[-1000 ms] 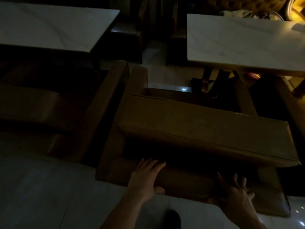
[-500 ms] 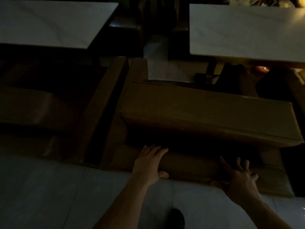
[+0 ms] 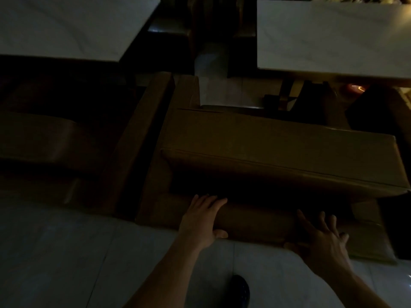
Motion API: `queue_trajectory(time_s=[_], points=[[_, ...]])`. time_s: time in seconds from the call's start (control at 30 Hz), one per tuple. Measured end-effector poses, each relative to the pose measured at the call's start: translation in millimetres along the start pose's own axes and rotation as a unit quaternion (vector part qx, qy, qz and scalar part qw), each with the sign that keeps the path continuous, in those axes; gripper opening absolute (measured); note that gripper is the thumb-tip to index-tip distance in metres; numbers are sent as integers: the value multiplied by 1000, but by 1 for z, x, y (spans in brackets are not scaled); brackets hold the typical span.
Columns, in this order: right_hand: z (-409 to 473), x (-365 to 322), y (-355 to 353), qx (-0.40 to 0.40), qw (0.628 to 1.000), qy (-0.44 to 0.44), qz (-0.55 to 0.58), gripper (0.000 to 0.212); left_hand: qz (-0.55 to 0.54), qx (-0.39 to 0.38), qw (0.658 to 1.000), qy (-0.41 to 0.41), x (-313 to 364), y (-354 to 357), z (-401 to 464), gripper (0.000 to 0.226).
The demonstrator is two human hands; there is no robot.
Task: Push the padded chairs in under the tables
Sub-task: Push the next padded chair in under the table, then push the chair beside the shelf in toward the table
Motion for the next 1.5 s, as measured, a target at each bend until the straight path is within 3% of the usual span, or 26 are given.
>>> queue_trajectory(time_s=[0.5, 0.77, 0.93, 1.13, 1.5], points=[[7, -2, 1, -88, 996, 30, 4, 112, 25, -42, 998, -26, 2, 0, 7, 93], [8, -1, -24, -183, 982, 33, 43, 111, 51, -144, 985, -75, 17, -15, 7, 94], [4, -5, -69, -108, 994, 1, 35, 86, 26, -172, 982, -79, 31, -41, 3, 85], [-27, -20, -118, -56, 996, 6, 73, 92, 1, -151, 988, -45, 60, -82, 3, 86], [-103, -33, -176, -23, 997, 2, 72, 80, 7, -108, 993, 43, 105, -161, -34, 87]])
Point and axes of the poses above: each hand's wrist, its own z-axis towards the middle knuckle, its own y-axis out of the palm, x = y × z, the point moved 8 cm from there along z, towards the middle knuckle, and after that the axes turned 8 degrees about x, right-handed, at the moved point
